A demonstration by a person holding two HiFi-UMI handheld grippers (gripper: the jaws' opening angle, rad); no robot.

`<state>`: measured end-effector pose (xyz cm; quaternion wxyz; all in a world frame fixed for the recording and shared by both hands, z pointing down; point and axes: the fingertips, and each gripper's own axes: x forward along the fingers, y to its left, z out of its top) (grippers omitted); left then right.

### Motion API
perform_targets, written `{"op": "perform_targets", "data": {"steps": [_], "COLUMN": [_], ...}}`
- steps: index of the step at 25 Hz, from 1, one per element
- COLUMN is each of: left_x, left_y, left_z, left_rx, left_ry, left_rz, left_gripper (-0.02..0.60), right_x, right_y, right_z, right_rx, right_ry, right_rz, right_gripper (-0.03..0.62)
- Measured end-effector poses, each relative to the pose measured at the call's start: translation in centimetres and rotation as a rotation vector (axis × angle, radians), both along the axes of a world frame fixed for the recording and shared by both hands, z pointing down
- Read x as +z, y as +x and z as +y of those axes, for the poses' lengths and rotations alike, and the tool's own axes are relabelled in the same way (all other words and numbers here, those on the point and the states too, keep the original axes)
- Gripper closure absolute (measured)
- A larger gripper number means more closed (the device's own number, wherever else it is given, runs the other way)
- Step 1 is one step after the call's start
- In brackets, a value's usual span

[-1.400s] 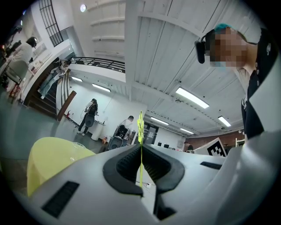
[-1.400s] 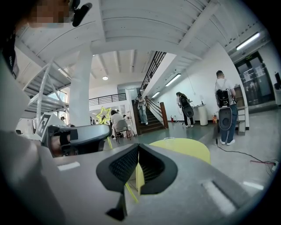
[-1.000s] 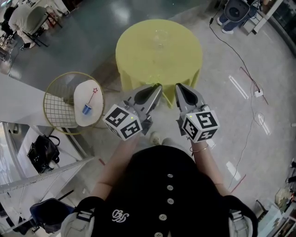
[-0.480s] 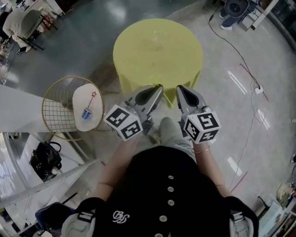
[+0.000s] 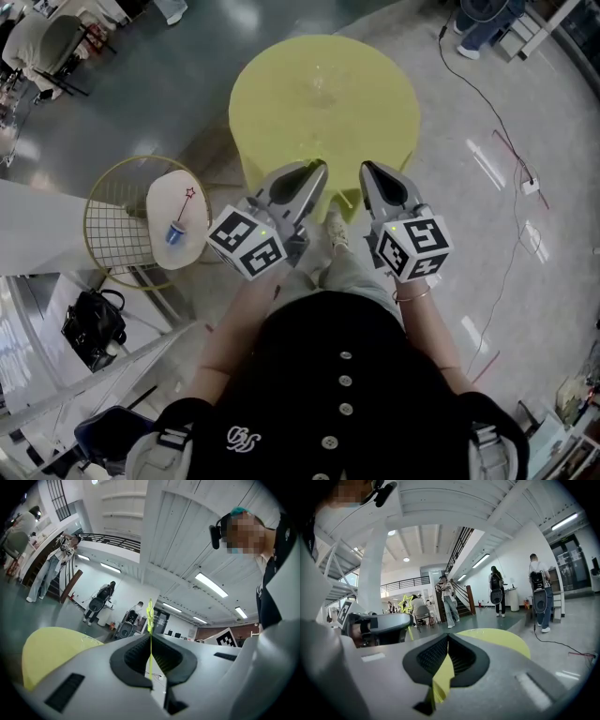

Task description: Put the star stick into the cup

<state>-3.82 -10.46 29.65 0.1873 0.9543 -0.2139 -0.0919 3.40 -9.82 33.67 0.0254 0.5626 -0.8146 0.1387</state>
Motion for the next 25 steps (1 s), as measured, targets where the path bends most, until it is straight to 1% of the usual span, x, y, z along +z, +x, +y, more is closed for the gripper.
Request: {"op": "perform_targets", "data": {"steps": [3, 9, 13, 19, 25], "left_x": [-0.1, -0.1, -0.6, -0.4, -1.1], "left_y": [0.5, 1.6, 2.1, 3.4, 3.9], "left_z": [-2.2, -6.5, -9.4, -13.4, -16.5], "left_rx": [-0.013, -0.044, -0.072, -0.119, -0.169], "left_ry": [0.002, -0.001, 0.003, -0.015, 0.001], "left_rz": [-0.007, 0.017, 0.0, -0.009, -0.015], "left_gripper": [0.566, 0.566, 0.566, 0.566, 0.566], "right_x": [-0.2, 0.0, -0.3, -0.3, -0.1], "right_y": [0.6, 1.5, 2.0, 3.3, 4.4], "right_z": [-2.3, -6.6, -9.5, -13.4, -16.5], "right_rx": [-0.011, -0.041, -0.067, -0.103, -0.134], "right_ry": [0.006, -0.007, -0.003, -0.009, -0.012], "right_rz": [-0.004, -0.013, -0.013, -0.015, -0.025], "right_gripper": [0.589, 0.589, 0.589, 0.589, 0.589]}}
